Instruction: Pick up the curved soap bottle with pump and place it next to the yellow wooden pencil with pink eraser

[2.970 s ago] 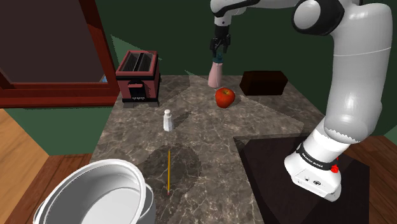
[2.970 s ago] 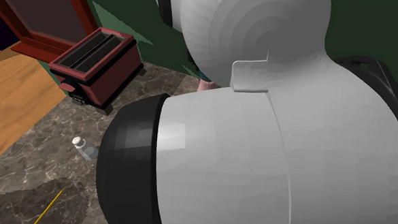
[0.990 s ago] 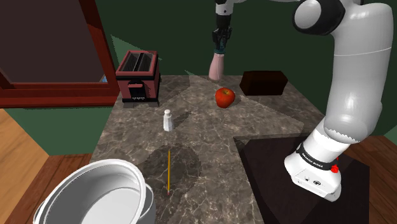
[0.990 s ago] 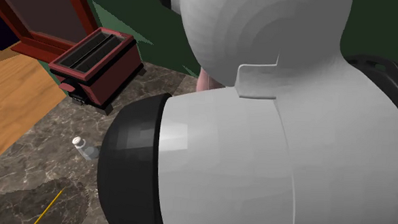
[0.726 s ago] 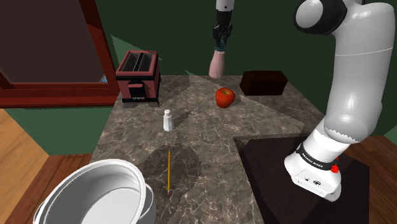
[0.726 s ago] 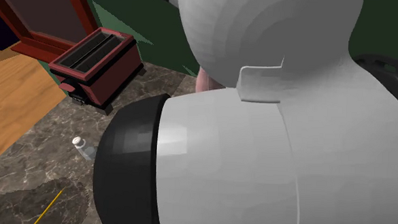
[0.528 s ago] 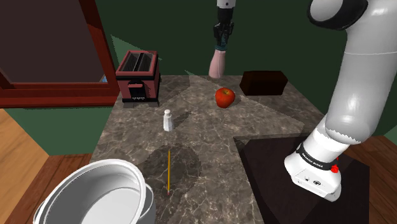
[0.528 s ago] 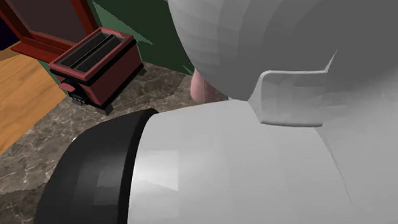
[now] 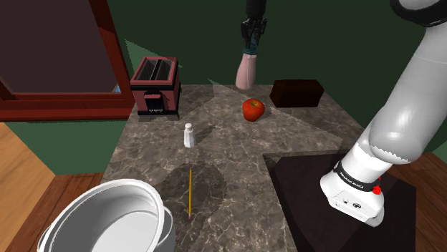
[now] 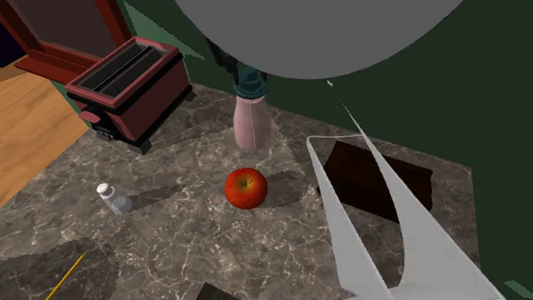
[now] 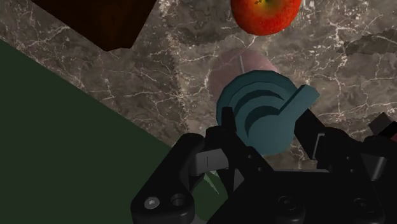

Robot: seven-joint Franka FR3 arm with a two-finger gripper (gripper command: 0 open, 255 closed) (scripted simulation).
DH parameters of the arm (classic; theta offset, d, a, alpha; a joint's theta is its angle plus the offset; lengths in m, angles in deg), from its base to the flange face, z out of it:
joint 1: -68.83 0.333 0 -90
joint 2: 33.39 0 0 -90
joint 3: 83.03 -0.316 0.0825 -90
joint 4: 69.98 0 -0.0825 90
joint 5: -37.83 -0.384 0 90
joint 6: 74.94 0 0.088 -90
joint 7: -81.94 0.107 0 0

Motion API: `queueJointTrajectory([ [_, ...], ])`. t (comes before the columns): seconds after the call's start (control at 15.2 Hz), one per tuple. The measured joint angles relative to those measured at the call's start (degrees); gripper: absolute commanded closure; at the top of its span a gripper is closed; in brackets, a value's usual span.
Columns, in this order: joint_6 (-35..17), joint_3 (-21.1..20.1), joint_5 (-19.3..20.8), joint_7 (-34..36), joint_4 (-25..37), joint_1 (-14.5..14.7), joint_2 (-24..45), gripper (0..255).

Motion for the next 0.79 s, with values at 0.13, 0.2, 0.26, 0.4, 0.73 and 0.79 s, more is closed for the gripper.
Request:
queueJointTrajectory([
  [0.13,1.13,-0.92,0.33,2.15,-1.92,1.25,-2.98,255],
  [0.2,1.16,-1.5,0.44,3.45,-3.31,1.95,-4.42,255],
  [0.26,1.26,-1.96,0.62,4.43,-5.08,2.47,-6.23,255],
  [0.4,2.54,-2.96,0.74,6.42,-6.67,3.47,-9.08,255],
  [0.73,6.18,-5.83,0.47,11.63,-8.26,5.91,-14.16,255],
  [0.79,6.76,-6.51,0.32,12.82,-8.43,6.44,-14.89,255],
])
